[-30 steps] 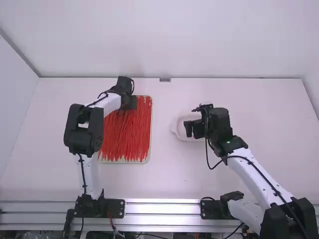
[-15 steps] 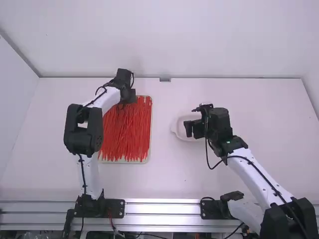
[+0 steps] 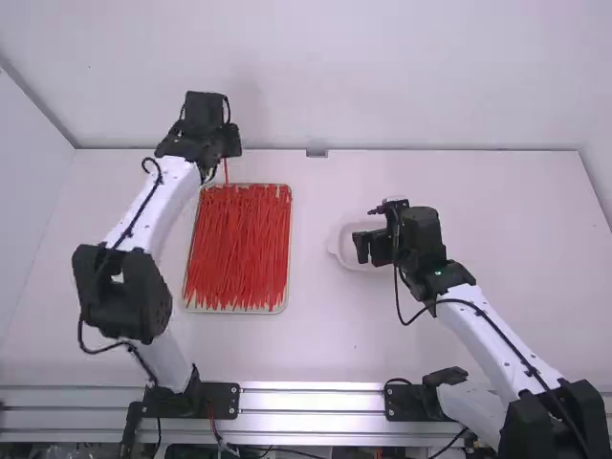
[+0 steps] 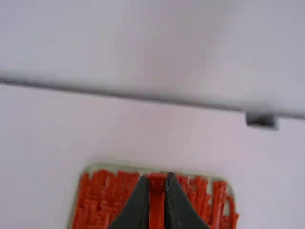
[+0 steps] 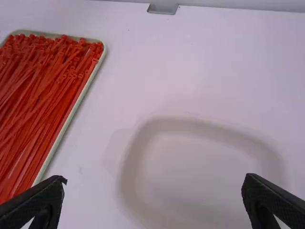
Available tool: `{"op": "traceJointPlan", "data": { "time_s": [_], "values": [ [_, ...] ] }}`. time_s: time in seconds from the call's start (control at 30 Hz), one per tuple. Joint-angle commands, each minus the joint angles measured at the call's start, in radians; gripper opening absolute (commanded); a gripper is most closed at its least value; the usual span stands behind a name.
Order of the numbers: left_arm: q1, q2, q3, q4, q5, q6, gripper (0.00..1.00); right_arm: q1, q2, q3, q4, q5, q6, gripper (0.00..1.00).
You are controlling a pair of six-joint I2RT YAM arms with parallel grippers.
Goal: Fasten the cable tie
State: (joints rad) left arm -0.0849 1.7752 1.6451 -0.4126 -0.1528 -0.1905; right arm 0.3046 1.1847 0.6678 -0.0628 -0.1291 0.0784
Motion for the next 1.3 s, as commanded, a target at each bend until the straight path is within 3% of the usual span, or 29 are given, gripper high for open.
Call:
{"op": "traceJointPlan", "data": {
  "time_s": [0.0,0.3,0.63,0.83,1.1,1.27],
  "values": [
    [0.006,-0.077,0.016,-0.019,-0.017,0.023,0.02,-0.003,0.005,0.037,0.003,-0.005,-0.001,0.99],
    [0.001,-0.246,-0.050,-0.055,0.013,0.023,0.02,-0.003,0.005,0.037,0.006,-0.006,0.000,1.00],
    [-0.001,-0.452,-0.315,0.072,0.020,0.000,0.02,-0.003,0.005,0.037,0.015,-0.032,0.004,0.99],
    [0.000,-0.600,-0.534,0.211,0.128,-0.040,0.02,-0.003,0.005,0.037,0.072,-0.170,0.004,0.99],
    [-0.001,-0.642,-0.676,0.372,0.357,-0.087,0.02,-0.005,0.005,0.037,0.212,-0.275,0.210,0.99],
    [-0.001,-0.641,-0.741,0.506,0.481,-0.143,0.02,0.024,0.005,0.037,0.323,-0.327,0.227,0.99]
  ]
}}
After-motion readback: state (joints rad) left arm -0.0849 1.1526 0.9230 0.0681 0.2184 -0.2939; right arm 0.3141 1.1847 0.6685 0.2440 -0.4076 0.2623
